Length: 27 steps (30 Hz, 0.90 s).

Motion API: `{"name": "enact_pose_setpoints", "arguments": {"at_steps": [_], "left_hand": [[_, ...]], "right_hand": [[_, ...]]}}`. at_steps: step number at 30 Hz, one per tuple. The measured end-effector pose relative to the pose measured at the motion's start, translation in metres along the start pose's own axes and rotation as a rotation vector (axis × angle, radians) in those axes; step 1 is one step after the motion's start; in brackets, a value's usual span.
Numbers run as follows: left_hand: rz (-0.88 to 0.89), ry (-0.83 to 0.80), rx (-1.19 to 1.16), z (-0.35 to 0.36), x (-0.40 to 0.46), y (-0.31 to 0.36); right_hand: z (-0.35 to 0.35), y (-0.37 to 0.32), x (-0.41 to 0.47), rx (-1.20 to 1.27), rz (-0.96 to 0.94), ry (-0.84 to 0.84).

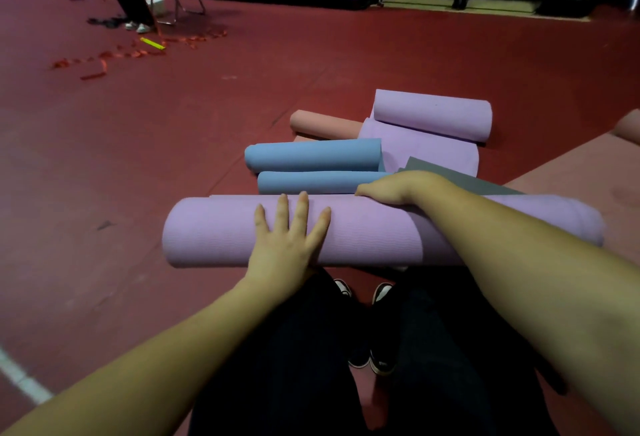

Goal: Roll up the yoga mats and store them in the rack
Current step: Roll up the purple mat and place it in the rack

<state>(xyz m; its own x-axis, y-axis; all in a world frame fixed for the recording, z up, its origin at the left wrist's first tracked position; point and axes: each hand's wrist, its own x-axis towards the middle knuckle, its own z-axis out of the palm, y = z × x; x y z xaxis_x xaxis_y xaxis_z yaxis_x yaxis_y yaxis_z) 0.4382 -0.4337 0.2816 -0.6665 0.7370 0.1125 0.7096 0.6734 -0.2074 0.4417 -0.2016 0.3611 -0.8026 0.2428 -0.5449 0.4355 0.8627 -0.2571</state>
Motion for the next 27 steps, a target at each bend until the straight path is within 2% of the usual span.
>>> {"name": "enact_pose_setpoints", "arguments": {"at_steps": [9, 14, 19, 21, 27], "left_hand": [[0.05, 0.094, -0.005, -0.022, -0.012, 0.004], [0.069, 0.039, -0.01, -0.047, -0.032, 0.005], [0.11, -0.007, -0.035, -0.055, -0.049, 0.011], [0.104, -0.038, -0.05, -0.053, -0.049, 0.012], [0.117, -0.124, -0.095, -0.061, -0.031, 0.005]], "right_hand": [[-0.005, 0.006, -0.017, 0.021, 0.025, -0.023], [0.0, 0.008, -0.033, 0.007, 0.005, -0.072], [0.014, 0.014, -0.045, -0.01, -0.032, -0.217], [0.016, 0.013, -0.046, -0.078, -0.055, -0.192], [0.015, 0.015, -0.028, -0.275, -0.086, 0.086]]}}
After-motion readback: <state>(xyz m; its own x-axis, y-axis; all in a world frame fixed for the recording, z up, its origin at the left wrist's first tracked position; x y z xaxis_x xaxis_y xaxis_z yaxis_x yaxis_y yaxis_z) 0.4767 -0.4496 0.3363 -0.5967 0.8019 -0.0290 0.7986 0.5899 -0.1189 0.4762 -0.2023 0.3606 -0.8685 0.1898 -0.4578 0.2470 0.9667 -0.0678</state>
